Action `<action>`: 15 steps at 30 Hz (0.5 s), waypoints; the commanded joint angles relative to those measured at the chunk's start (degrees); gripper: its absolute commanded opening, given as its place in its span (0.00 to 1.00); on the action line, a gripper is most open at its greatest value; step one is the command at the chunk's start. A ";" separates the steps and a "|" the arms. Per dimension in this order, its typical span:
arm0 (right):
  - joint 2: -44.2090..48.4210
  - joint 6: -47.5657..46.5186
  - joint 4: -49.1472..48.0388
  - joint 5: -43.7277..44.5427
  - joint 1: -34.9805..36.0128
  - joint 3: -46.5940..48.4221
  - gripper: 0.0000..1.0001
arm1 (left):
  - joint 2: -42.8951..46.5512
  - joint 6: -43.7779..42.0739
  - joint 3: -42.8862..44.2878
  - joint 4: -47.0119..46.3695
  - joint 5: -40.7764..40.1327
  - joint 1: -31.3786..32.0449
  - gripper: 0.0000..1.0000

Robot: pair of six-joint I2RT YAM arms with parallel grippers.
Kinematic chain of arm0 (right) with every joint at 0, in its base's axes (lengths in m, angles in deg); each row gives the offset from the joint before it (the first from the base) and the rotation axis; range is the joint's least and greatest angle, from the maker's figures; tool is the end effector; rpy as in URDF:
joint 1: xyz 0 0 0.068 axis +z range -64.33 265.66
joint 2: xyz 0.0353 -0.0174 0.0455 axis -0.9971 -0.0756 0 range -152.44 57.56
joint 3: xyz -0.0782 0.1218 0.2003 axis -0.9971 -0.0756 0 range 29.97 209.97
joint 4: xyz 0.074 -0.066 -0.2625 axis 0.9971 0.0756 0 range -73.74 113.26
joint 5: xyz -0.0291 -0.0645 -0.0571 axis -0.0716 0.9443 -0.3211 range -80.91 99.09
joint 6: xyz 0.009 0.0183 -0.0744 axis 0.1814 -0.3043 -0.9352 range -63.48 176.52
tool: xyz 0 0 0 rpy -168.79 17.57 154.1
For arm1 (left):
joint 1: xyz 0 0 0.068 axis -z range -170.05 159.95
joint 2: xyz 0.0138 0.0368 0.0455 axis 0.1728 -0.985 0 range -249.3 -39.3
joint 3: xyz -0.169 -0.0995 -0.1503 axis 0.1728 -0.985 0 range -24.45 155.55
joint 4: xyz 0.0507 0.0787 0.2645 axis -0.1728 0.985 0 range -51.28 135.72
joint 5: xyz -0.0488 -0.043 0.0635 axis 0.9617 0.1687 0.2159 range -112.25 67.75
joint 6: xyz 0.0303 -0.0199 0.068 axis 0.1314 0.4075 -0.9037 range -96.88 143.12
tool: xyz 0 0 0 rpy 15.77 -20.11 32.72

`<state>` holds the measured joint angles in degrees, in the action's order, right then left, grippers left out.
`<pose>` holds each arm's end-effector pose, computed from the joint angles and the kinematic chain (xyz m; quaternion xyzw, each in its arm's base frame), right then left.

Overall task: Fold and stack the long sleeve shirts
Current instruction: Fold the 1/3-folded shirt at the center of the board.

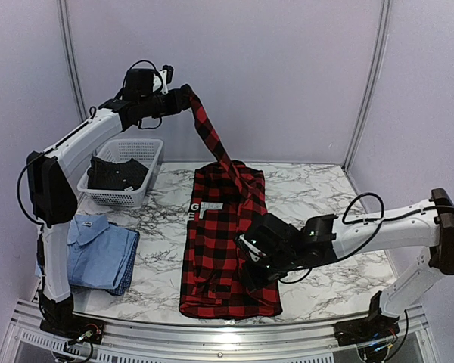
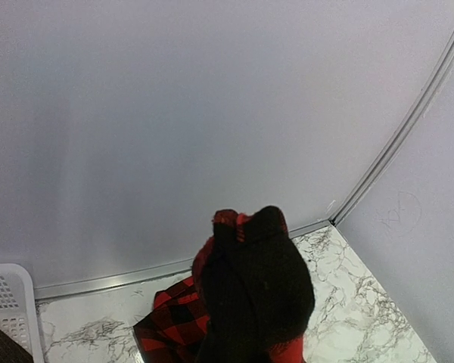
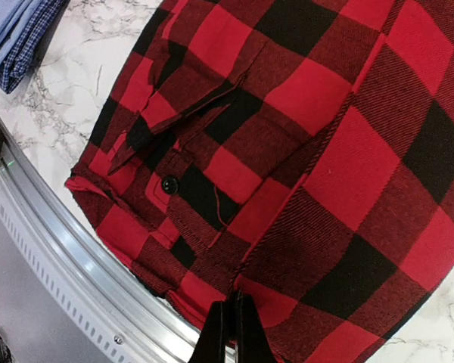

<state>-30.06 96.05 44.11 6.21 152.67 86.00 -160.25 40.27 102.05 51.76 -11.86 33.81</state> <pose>0.1292 0.3129 0.1426 -0.2355 0.9352 0.2257 0.1382 0.4868 -0.2284 0.3844 0.1034 0.7439 -0.2938 0.5913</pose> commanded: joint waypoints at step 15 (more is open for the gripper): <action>-4.01 -2.13 -6.58 -4.90 1.02 0.94 0.00 | -0.72 -2.08 3.10 -6.09 -3.07 -0.93 0.00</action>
<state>-31.68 94.87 39.63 2.15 153.28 83.84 -160.38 39.33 105.08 48.65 -13.91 33.39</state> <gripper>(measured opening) 0.002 0.019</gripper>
